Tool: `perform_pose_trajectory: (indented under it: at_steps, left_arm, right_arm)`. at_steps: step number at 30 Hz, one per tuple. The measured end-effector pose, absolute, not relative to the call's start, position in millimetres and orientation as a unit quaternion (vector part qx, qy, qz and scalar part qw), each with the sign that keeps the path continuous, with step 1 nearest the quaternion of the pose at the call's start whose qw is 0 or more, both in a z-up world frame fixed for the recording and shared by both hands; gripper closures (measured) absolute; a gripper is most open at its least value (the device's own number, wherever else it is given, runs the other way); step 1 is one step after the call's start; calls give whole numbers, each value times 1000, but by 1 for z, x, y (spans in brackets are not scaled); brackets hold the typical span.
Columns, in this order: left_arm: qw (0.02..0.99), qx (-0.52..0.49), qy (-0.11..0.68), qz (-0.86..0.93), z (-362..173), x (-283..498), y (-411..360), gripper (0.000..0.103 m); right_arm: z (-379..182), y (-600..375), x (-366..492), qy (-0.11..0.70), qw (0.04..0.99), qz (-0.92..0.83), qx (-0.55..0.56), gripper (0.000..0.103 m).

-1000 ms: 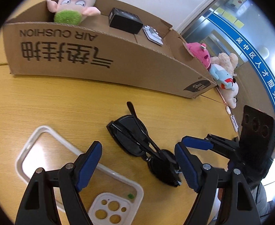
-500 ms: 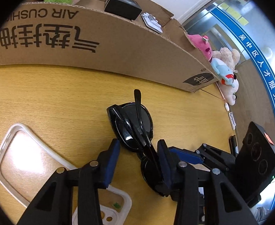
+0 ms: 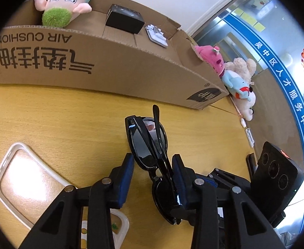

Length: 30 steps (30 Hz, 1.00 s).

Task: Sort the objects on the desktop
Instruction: 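Grasp the black sunglasses by the frame with the left tool, then lift the sunglasses and carry them toward the cardboard box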

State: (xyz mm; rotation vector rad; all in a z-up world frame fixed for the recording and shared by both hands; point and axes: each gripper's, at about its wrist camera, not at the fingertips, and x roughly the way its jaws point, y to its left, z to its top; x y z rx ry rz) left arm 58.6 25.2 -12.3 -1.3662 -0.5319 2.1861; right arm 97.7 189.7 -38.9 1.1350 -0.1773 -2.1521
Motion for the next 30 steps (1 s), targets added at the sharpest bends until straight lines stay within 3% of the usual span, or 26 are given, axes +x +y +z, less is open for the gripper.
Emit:
perform_pose_trajectory:
  at_steps: [2,3,4,5,6,13,16,18,21,25,29,30]
  left_arm:
    - [255,-499,-198,804,-9,58,25,67]
    - [258,-496,-198,805,-6,57,26,92]
    - [260,-498,-196,804,-5,57,27,95]
    - [264,-498,-194,803,-3,56,28,92]
    - [270,-499,-191,801,-2,55,32,94]
    - [272,-518,-178,791,-13,51,43,94]
    - [271,-520,-180,789,-15,52,42,94]
    - [269,-518,-185,791,-14,52,41,94]
    - [266,-510,-192,795,-9,53,40,94]
    - [257,-502,-192,803,2,57,44,94]
    - [255,-492,-199,808,11,62,49,95]
    - [252,-489,-197,812,14,62,50,95]
  right_arm:
    - [-35,190,98,-69,343,-832,431,50]
    - [-33,189,98,-69,343,-834,428,50]
    - [-30,189,97,-72,345,-835,422,54]
    - [-27,197,105,-75,349,-835,419,80]
    - [-24,197,104,-79,353,-833,418,87]
    - [-27,198,100,-84,338,-826,443,84]
    - [-28,206,102,-111,342,-820,444,71]
    - [-27,210,104,-128,348,-815,445,56]
    - [-21,212,109,-147,360,-810,439,50]
    - [-12,203,112,-132,364,-811,440,49]
    - [-5,189,113,-105,368,-818,429,67]
    - [-4,186,113,-98,366,-821,427,67]
